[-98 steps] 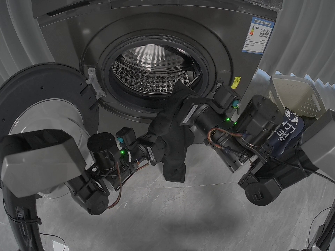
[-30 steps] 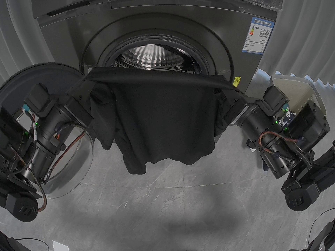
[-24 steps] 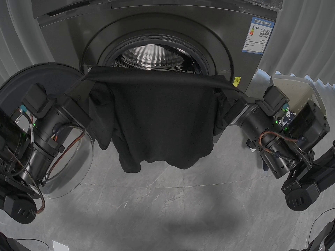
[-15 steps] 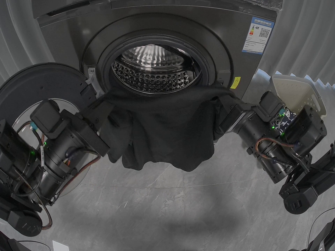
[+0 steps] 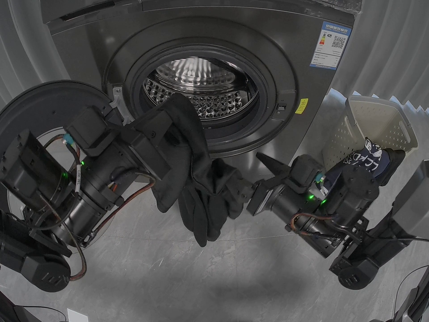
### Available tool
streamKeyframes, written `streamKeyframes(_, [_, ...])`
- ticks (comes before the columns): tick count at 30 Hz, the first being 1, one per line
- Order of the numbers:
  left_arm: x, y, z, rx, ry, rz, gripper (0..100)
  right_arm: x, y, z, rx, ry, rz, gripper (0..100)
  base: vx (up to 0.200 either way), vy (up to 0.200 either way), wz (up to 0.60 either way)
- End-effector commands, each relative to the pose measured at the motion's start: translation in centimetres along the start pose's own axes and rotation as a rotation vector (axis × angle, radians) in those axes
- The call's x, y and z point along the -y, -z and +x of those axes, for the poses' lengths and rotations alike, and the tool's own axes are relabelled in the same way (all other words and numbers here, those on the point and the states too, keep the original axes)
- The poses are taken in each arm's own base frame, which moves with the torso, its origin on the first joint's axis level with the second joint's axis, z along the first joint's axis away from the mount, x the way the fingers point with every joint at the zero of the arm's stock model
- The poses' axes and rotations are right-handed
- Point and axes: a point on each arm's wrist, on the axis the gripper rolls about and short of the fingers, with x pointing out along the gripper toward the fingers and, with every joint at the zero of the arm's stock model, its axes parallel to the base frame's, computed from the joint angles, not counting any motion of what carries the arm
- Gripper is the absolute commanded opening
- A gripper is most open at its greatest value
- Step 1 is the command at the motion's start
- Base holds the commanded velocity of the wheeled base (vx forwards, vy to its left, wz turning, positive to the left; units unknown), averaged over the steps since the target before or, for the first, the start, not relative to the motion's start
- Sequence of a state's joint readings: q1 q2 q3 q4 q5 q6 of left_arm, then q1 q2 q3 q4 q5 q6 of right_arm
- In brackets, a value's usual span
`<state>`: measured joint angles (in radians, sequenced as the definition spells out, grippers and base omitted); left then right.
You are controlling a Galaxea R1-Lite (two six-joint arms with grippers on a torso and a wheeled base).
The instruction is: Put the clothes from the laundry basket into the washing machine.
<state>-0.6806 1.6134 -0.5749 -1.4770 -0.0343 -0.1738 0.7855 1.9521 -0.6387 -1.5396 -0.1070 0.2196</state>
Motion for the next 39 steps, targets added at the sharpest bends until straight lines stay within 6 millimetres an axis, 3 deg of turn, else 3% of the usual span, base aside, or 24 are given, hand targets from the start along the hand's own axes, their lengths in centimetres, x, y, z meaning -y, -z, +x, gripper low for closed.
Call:
streamKeyframes(1, [-0.1,0.4,1.0,0.000,0.000,-0.001,0,1.2,5.3,0.8,-0.149,0.006,-0.035,100,0.000,0.000,0.00])
streamKeyframes(9, [-0.1,0.3,1.0,0.011,0.002,0.001,0,1.6,9.3,3.4,-0.187,-0.033,-0.051,100,0.000,0.000,0.00])
streamKeyframes(20, [0.2,0.1,0.9,0.016,0.016,-0.003,0,2.0,11.1,7.1,-0.104,-0.047,-0.073,100,0.000,0.000,0.00])
streamKeyframes(23, [0.2,0.0,0.9,0.018,0.016,-0.003,0,3.1,11.1,8.3,-0.066,-0.027,-0.095,100,0.000,0.000,0.00])
streamKeyframes(27, [0.2,0.0,0.9,0.019,0.016,-0.003,0,3.2,10.8,9.0,-0.037,-0.026,-0.096,100,0.000,0.000,0.00])
streamKeyframes(39, [0.5,0.1,1.0,0.020,0.025,-0.008,0,4.1,12.4,10.3,-0.020,-0.007,-0.098,100,0.000,0.000,0.00])
